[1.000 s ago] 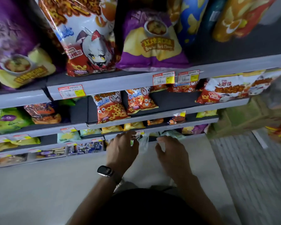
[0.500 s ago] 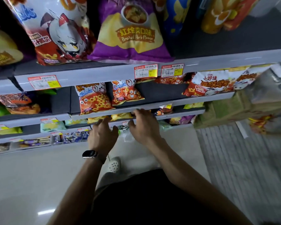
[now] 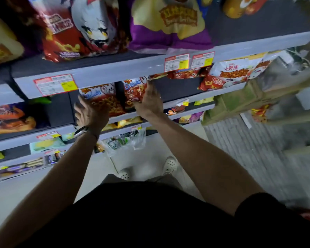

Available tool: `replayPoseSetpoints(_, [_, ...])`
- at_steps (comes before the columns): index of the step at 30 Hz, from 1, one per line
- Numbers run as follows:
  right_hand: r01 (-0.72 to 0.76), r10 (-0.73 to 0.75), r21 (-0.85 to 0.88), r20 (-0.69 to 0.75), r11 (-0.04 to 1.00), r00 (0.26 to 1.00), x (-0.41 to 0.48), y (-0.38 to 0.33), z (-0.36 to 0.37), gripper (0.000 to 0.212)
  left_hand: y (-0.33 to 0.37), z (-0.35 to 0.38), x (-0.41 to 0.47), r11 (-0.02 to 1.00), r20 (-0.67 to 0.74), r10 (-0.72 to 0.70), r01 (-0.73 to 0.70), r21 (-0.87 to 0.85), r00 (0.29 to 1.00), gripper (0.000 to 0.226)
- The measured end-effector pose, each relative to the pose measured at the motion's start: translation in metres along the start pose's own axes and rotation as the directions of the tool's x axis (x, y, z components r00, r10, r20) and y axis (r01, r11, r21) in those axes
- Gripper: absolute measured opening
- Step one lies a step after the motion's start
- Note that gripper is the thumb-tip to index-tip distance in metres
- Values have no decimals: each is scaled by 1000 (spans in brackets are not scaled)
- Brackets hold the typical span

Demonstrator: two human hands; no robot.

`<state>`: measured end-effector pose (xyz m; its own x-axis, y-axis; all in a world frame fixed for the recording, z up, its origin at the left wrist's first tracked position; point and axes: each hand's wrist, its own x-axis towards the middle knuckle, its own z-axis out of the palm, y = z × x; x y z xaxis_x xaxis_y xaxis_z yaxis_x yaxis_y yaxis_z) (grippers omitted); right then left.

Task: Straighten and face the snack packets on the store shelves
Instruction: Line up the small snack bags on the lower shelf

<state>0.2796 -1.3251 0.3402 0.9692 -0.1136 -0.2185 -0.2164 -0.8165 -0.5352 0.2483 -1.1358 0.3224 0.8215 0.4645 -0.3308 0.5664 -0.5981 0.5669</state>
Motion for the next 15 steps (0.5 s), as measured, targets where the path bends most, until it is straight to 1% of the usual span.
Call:
replayPoseSetpoints(3, [-56, 54, 58, 28, 997, 998, 13, -1, 5, 103, 2, 0, 17, 990, 67, -47, 55, -127, 997, 114])
replayPoseSetpoints(6, [-149, 148, 175, 23, 973, 989, 25, -1, 8, 102, 0, 2, 32, 976, 119, -76, 98, -195, 990, 121])
replayPoseSetpoints(7, [-171, 169, 209, 26, 963, 985, 30, -1, 9, 101, 0, 1, 33, 970, 133, -85, 112, -214, 987, 117])
replayPoseSetpoints(8, [-189, 186, 228, 35, 955, 982, 34, -1, 9, 100, 0, -1, 34, 965, 150, -99, 131, -226, 984, 108])
replayPoseSetpoints(10, [-255, 246, 236, 70, 938, 967, 45, -1, 11, 102, -1, -2, 37, 964, 170, -98, 136, -230, 981, 85])
replayPoseSetpoints(11, [-305, 291, 226, 93, 925, 952, 51, 1, 12, 102, -3, -2, 41, 965, 170, -79, 118, -232, 982, 80])
replayPoseSetpoints(13, [-370, 350, 204, 126, 907, 928, 60, 5, 15, 99, -10, -2, 47, 973, 167, -48, 84, -216, 985, 77])
replayPoseSetpoints(15, [-371, 349, 217, 135, 903, 927, 62, 9, 15, 84, -16, -4, 50, 973, 167, -38, 74, -220, 985, 73])
